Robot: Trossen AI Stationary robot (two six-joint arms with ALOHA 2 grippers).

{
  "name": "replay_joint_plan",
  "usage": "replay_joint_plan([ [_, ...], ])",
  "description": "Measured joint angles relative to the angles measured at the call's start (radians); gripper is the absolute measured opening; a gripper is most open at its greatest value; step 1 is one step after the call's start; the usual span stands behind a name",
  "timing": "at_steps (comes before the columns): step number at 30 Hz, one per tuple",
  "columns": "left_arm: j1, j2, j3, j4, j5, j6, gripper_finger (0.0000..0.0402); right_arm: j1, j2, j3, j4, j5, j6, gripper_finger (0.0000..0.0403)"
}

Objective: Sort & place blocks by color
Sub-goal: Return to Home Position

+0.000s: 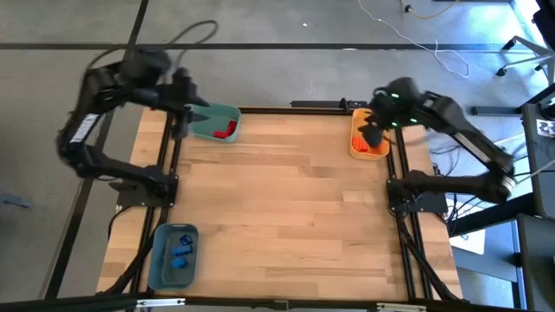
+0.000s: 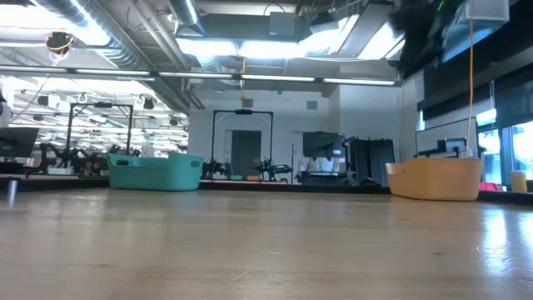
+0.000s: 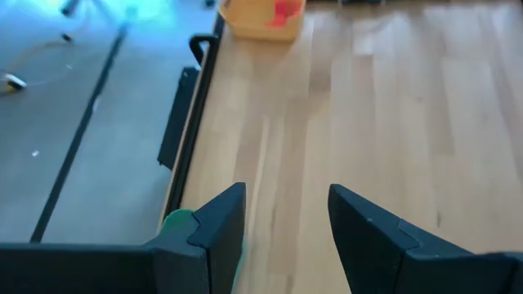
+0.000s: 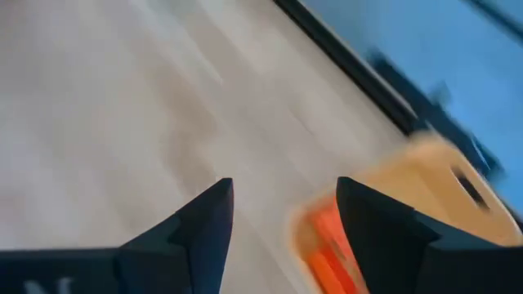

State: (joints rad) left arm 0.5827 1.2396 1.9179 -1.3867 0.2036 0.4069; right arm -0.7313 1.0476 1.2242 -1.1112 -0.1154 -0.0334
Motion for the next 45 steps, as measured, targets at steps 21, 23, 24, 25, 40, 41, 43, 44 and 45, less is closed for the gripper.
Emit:
replay_joint_plan([
  [21,-0.002,-0.706,-0.151,0.012,0.028,-0.282,0.0169,0.117,-0.699,0.031,0.011,-0.342,-0.020,0.0218],
  [23,-0.002,-0.762,-0.155,0.016,0.023,-0.307,0.0169,0.117,-0.738,0.031,-0.024,-0.341,0.004,0.0218],
  [24,-0.002,-0.787,-0.157,0.017,0.024,-0.315,0.0169,0.117,-0.759,0.030,-0.037,-0.339,0.010,0.0218],
  [25,-0.002,-0.808,-0.158,0.017,0.023,-0.320,0.0169,0.117,-0.779,0.030,-0.045,-0.338,0.024,0.0218],
  [40,0.069,-1.099,-0.165,0.015,0.014,-0.320,0.0169,0.035,-1.037,0.063,-0.167,-0.334,0.125,0.0218],
  [41,0.074,-1.118,-0.168,0.015,0.011,-0.324,0.0169,0.024,-1.036,0.063,-0.182,-0.326,0.133,0.0218],
  [43,0.085,-1.155,-0.175,0.006,-0.011,-0.340,0.0169,-0.001,-1.035,0.062,-0.171,-0.341,0.134,0.0218],
  [44,0.088,-1.171,-0.181,-0.005,-0.022,-0.346,0.0169,-0.012,-1.037,0.059,-0.172,-0.355,0.130,0.0218],
  [45,0.091,-1.186,-0.188,-0.012,-0.028,-0.350,0.0169,-0.024,-1.039,0.056,-0.175,-0.363,0.122,0.0218],
])
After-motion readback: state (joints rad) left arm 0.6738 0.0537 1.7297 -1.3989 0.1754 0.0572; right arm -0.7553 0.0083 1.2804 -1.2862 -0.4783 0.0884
